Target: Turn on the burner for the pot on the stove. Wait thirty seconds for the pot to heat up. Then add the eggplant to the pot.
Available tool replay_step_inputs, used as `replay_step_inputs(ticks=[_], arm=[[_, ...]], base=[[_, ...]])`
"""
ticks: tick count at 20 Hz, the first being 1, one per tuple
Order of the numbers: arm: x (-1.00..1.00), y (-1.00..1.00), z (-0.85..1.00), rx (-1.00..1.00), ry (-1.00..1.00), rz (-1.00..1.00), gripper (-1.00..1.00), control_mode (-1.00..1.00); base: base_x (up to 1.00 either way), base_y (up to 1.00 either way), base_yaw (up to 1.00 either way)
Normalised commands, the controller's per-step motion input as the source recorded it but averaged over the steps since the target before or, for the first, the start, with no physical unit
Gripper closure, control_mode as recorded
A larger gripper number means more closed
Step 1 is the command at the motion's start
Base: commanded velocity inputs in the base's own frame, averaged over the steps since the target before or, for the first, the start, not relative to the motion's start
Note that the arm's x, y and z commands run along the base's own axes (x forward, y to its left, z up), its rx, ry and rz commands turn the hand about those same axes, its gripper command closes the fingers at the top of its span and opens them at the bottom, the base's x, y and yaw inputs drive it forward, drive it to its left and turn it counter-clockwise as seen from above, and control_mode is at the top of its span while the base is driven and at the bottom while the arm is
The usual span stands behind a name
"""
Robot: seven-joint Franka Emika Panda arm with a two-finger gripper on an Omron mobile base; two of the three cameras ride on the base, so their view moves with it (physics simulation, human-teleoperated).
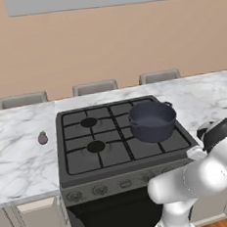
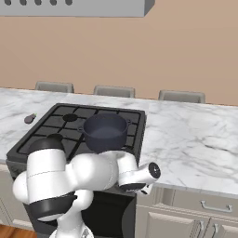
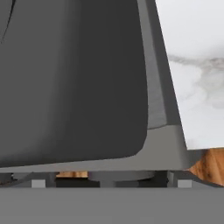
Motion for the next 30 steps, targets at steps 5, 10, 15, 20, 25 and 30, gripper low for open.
replay_step_inputs(ticks=[5, 10, 15, 20, 25, 30], arm=[[0.07, 0.13, 0.00, 0.00, 0.11, -0.01, -1.00, -1.00], [0.02, 0.26, -0.07, 0.00, 0.02, 0.00, -1.00, -1.00], [-0.01, 0.44, -0.24, 0.04, -0.01, 0.00, -1.00, -1.00], [-0.01, 0.32, -0.14, 0.08, -0.01, 0.00, -1.00, -1.00], [-0.05, 0.18, 0.00, 0.11, -0.02, -0.01, -1.00, -1.00], [-0.10, 0.38, 0.10, 0.10, 0.00, -0.06, -1.00, -1.00]], base=[[0.00, 0.00, 0.00], [0.00, 0.00, 0.00], [0.00, 0.00, 0.00], [0.00, 0.00, 0.00], [0.00, 0.00, 0.00], [0.00, 0.00, 0.00]])
